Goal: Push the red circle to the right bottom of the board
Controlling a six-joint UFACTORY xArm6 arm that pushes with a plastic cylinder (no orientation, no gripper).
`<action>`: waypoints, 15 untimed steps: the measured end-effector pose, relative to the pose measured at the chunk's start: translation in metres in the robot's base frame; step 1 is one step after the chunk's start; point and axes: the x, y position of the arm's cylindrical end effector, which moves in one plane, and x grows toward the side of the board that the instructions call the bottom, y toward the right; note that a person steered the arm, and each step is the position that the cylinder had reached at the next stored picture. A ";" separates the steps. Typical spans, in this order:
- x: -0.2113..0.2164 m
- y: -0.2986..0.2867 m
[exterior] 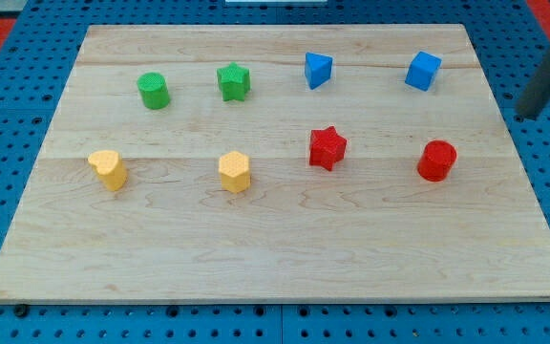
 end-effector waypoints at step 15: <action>0.084 -0.111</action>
